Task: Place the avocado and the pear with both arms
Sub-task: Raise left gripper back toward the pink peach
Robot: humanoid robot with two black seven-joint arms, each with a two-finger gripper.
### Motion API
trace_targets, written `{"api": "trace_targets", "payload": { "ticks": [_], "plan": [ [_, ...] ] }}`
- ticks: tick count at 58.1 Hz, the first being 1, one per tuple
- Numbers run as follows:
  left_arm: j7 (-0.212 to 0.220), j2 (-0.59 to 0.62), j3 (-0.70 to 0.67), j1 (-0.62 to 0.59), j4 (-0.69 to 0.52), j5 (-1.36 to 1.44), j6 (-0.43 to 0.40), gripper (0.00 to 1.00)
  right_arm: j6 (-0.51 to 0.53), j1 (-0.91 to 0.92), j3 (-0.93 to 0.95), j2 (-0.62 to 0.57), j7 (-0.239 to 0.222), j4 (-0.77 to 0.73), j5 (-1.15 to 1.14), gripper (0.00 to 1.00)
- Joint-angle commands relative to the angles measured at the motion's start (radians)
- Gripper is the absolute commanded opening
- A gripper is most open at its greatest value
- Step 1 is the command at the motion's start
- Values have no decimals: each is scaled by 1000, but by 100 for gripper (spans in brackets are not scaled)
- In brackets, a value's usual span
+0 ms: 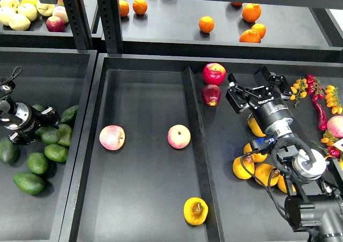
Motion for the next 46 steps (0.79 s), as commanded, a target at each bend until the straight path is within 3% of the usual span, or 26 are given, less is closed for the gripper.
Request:
{"api": "trace_targets", "payload": {
  "ticks": [1, 6, 35, 46],
  "plan": [
    [0, -7, 0, 12, 28, 2, 0, 50, 1, -6, 0, 0, 0, 0, 0, 99],
    [0, -21, 0, 19, 60, 2, 0, 59, 1, -16, 0, 0, 0, 0, 0, 99],
    [0, -47, -32, 19, 62, 2, 0, 83, 1, -24, 0, 0, -1, 2, 0, 99],
    [0, -41, -84, 8, 60, 1, 0, 99, 3, -33, -1, 0, -1, 3, 0, 99]
  ]
}}
